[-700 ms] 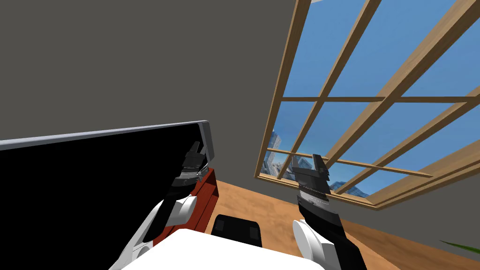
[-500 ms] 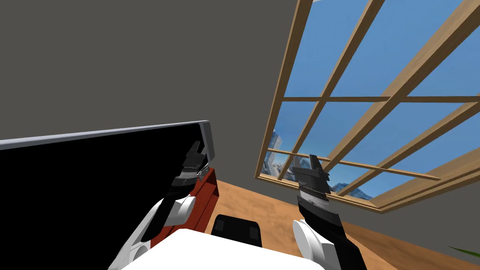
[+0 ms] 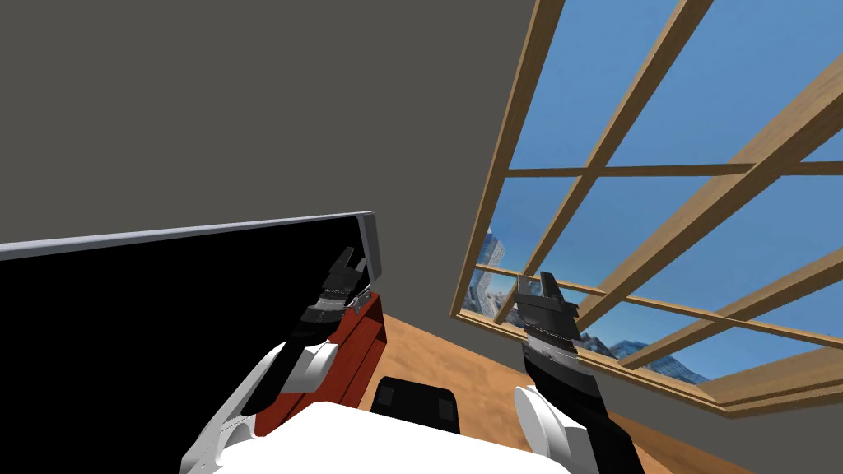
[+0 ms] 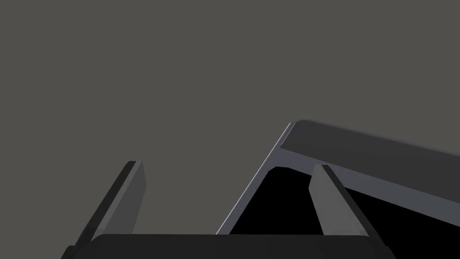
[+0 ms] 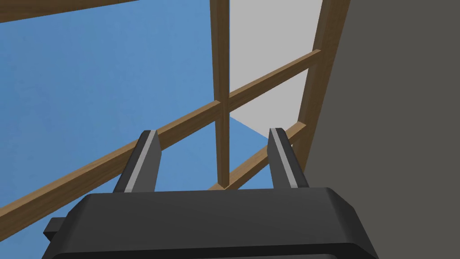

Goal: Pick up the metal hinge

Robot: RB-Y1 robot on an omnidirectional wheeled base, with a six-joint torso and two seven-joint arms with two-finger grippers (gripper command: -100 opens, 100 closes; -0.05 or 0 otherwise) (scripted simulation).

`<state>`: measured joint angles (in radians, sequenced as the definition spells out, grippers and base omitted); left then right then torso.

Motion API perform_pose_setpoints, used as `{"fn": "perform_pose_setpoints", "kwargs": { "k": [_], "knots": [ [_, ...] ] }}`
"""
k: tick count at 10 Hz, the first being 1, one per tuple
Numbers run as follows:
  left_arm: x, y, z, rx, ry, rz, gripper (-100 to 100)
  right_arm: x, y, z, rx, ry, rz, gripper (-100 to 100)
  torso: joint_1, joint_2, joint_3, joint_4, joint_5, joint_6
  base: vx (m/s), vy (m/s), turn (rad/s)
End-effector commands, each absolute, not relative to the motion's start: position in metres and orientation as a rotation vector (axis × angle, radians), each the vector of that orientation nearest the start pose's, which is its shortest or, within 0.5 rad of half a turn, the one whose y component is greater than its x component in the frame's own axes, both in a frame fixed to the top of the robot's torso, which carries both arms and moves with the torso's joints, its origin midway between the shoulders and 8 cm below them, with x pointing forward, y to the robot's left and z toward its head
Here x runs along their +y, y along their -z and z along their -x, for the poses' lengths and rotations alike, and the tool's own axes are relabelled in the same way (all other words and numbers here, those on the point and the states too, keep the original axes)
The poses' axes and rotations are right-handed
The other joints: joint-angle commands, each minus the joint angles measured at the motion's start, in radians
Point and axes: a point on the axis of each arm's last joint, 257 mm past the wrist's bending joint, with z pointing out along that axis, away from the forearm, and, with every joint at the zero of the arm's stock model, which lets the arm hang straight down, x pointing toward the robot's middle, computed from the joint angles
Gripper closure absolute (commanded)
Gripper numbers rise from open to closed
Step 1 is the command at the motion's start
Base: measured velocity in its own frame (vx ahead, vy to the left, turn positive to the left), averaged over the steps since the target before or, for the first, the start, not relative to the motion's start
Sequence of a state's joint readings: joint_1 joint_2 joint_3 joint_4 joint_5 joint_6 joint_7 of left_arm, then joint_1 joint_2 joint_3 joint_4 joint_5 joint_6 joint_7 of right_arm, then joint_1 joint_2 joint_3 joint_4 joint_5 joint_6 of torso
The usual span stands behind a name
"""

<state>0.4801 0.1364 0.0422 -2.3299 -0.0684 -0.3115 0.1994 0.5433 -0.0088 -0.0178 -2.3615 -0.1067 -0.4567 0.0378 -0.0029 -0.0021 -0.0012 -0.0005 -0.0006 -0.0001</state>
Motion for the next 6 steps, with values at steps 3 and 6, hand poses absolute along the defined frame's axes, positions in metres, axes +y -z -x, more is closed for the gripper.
{"fn": "perform_pose_setpoints", "kwargs": {
  "k": [3,6],
  "knots": [
    [0.289,0.0,-0.381,0.819,1.43,0.821,-100,-0.298,-0.039,-0.329,0.565,-1.305,-0.699,0,0.0,-0.001,-0.001,0.0,0.0,0.0,0.04,-0.046,0.168],
    [0.3,0.015,-0.392,0.828,1.468,0.928,-100,-0.298,-0.039,-0.329,0.565,-1.305,-0.699,0,0.001,-0.001,-0.001,0.0,0.0,0.001,0.037,-0.042,0.103]
  ]
}}
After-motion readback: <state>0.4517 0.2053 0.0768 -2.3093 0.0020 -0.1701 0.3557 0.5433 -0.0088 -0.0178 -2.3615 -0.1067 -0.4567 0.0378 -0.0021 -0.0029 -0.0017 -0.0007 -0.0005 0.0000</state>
